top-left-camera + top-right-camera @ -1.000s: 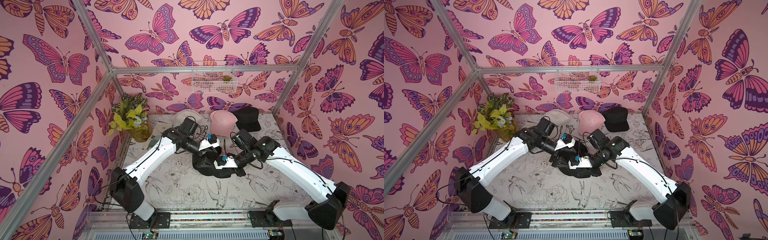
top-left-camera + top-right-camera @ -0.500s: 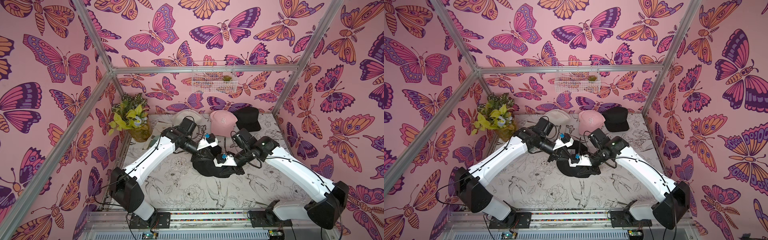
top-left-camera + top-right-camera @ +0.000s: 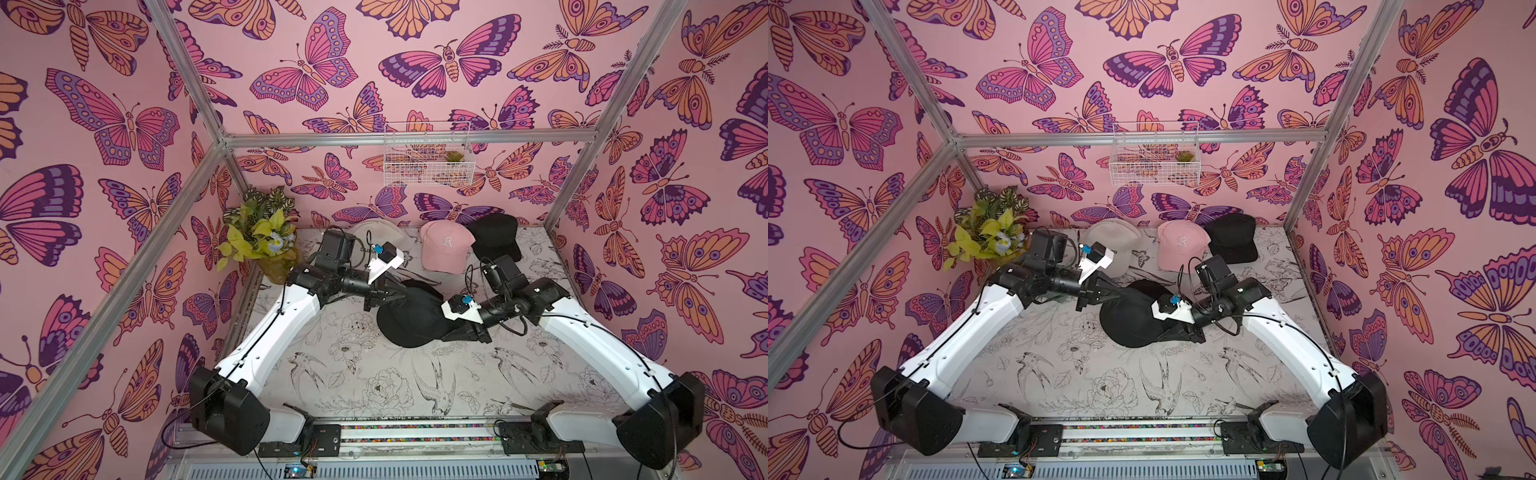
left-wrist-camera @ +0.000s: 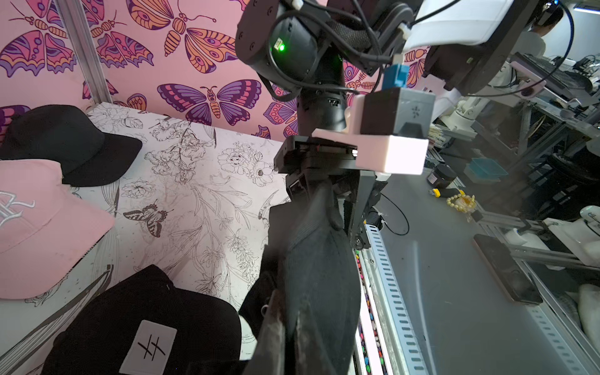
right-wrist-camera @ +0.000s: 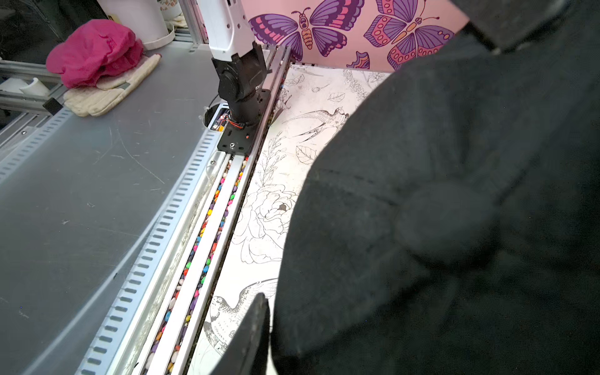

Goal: Stack the baseball caps by color
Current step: Place the baseball cap on the baseball cap.

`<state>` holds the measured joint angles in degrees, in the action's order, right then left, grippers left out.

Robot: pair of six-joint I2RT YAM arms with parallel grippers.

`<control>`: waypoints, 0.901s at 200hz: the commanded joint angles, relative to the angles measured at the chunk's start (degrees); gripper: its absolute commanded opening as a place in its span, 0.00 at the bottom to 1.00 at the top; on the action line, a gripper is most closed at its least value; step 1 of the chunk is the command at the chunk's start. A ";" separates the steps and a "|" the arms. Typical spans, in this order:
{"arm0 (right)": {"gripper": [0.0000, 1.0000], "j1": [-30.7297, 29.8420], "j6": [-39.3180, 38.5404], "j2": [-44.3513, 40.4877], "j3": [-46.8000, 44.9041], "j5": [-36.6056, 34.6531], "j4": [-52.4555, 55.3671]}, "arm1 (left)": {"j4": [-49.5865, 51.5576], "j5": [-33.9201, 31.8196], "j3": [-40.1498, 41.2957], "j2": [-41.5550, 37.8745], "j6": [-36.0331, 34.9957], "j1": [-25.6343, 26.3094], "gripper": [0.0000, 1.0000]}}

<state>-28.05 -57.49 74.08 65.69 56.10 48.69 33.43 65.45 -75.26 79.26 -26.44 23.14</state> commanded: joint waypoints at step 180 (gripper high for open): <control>0.35 9.17 10.03 4.32 2.16 8.58 0.18 | -7.45 0.20 5.42 0.01 3.94 -3.79 0.00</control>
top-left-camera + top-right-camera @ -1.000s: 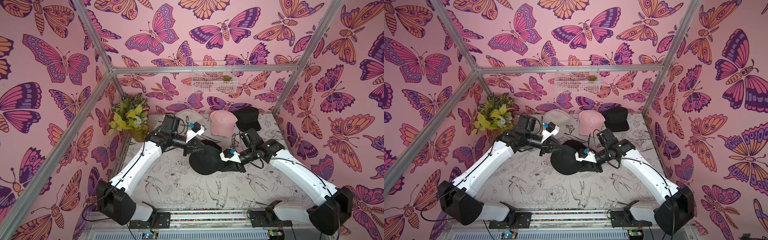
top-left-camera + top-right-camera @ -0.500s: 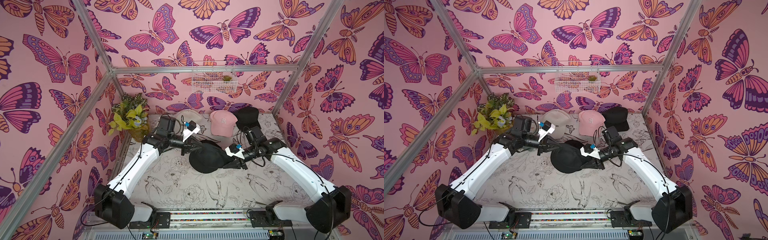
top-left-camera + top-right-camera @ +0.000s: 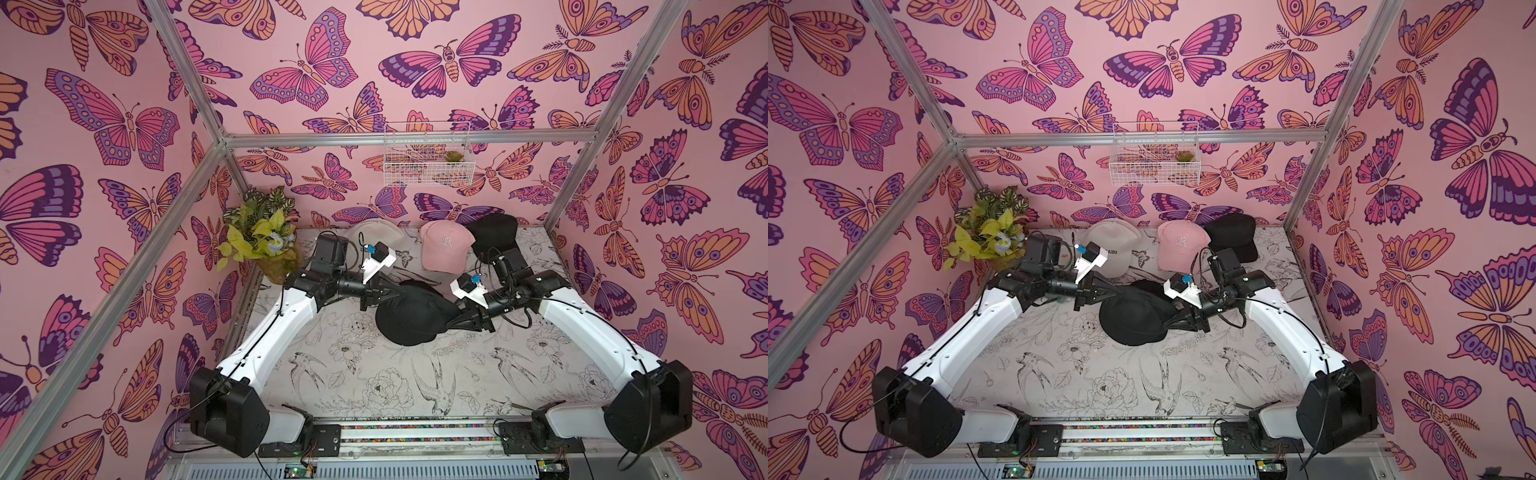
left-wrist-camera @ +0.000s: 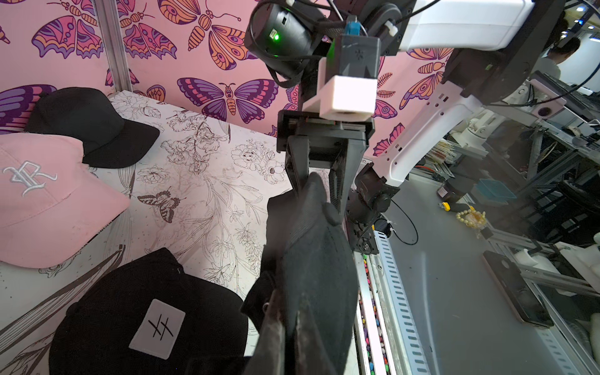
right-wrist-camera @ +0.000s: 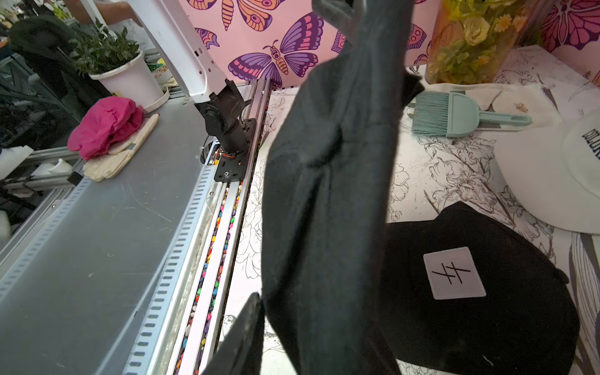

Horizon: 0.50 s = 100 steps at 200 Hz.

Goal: Stack the baseball caps by color
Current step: Place the baseball cap on the baseball cap.

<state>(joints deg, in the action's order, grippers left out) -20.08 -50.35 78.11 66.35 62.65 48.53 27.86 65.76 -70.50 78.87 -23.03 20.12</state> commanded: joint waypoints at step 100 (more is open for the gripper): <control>0.00 2.54 12.15 2.06 4.23 -0.34 -3.69 | -4.83 -5.91 1.50 3.87 4.50 -1.40 0.00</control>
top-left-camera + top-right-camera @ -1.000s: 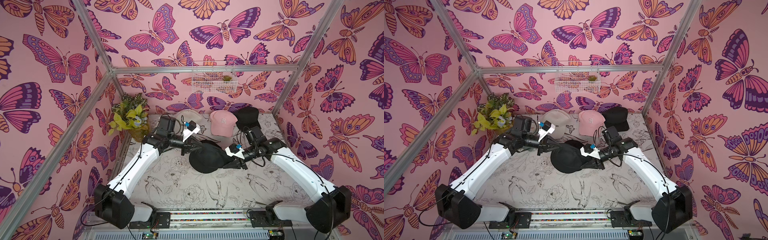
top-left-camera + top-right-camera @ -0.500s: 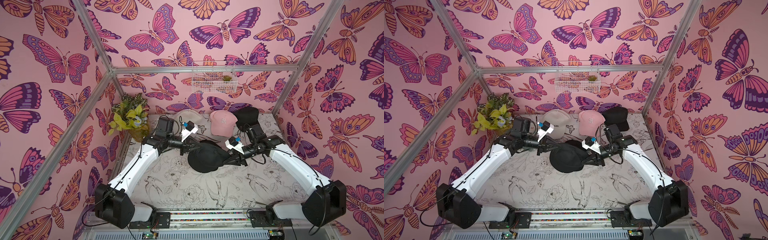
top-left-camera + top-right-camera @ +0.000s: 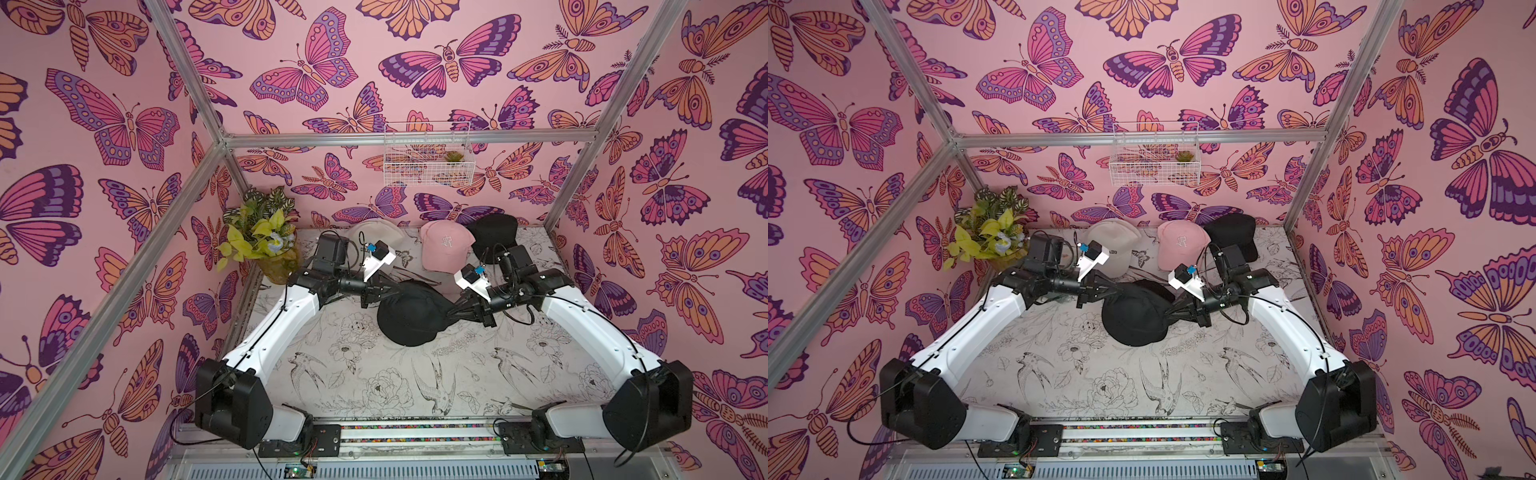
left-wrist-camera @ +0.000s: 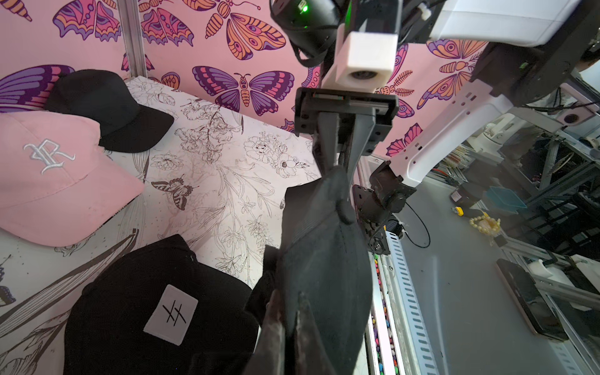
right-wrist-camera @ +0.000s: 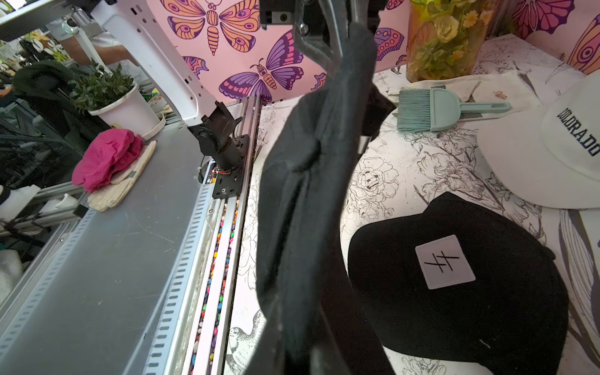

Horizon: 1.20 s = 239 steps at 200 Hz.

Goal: Stack the baseball caps by color
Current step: Place the baseball cap on the baseball cap.

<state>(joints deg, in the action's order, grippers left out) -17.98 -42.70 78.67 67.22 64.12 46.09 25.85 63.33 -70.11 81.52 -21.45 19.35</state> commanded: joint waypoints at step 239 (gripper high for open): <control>0.02 2.15 53.44 27.69 19.88 -26.38 -6.56 | -14.90 -25.30 1.86 20.35 26.66 -3.42 0.00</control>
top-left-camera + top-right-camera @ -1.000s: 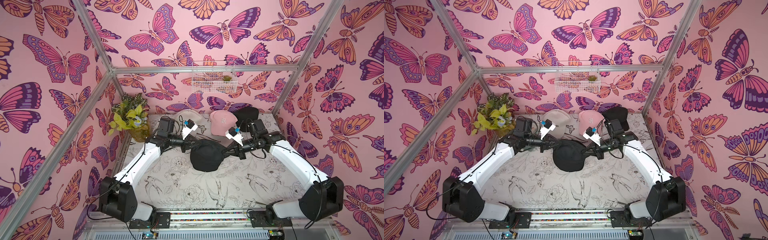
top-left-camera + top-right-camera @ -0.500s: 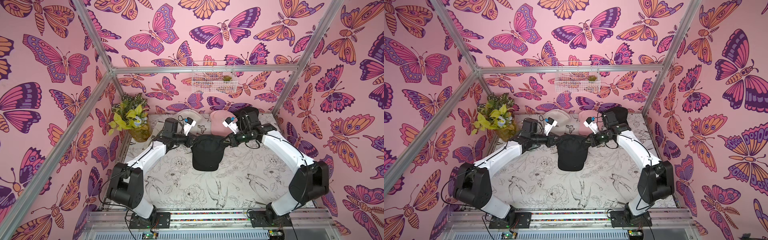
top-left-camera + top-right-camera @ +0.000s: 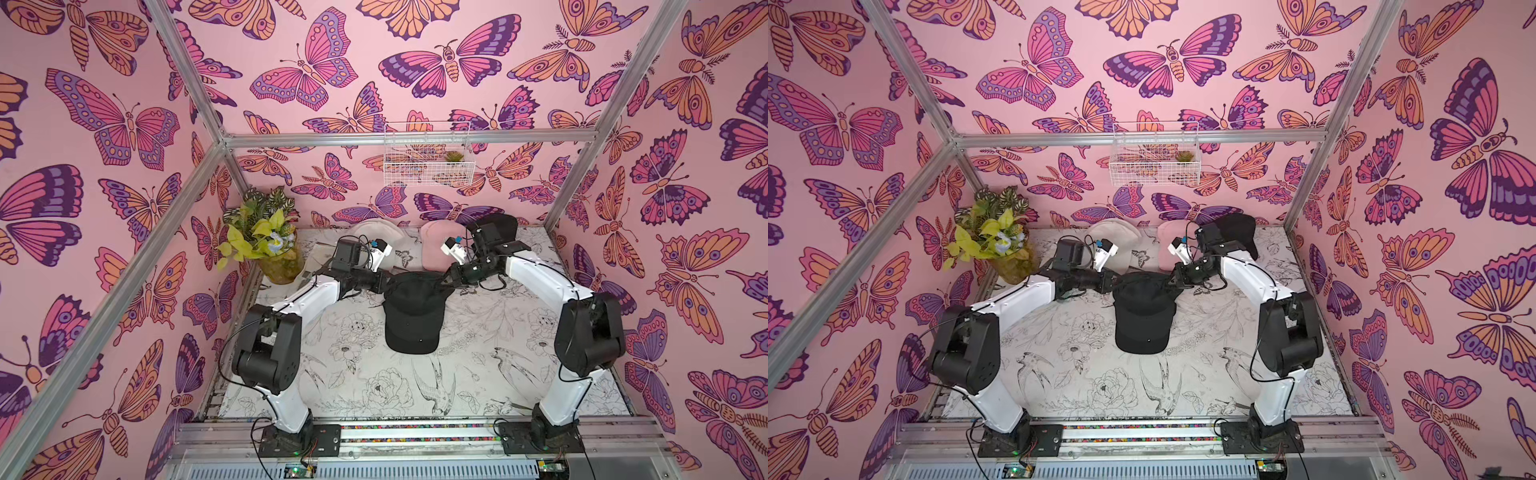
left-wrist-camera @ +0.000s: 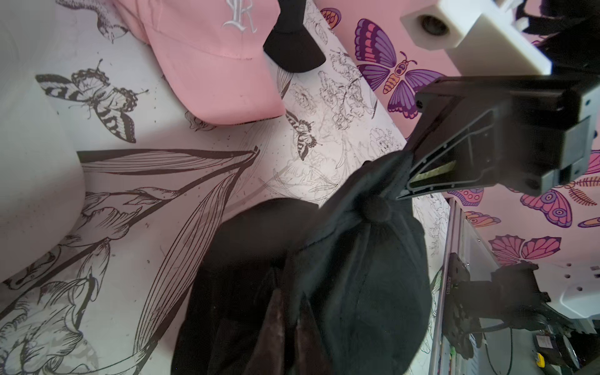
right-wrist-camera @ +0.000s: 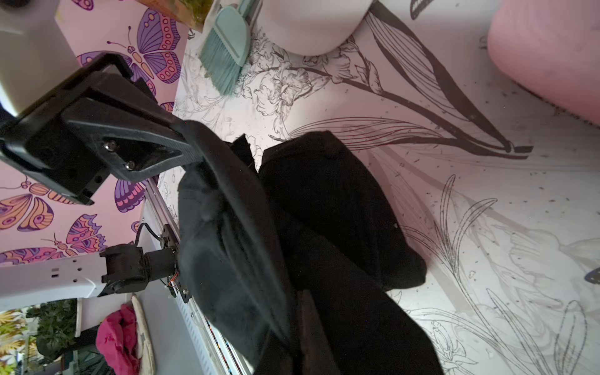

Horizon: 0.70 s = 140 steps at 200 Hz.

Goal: Stack the baseball caps by color
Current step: Place the baseball cap on the baseball cap.

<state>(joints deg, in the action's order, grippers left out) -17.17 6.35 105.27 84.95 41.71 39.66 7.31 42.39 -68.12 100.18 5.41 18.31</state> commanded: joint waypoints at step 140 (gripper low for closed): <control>0.00 0.65 7.89 -16.32 -8.96 6.19 2.45 | 5.98 10.94 5.72 -13.24 14.41 -0.99 0.00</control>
<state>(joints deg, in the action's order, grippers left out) -17.45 12.56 88.53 78.04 48.31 40.84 9.30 53.01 -64.29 86.17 17.56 17.96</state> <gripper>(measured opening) 0.063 0.062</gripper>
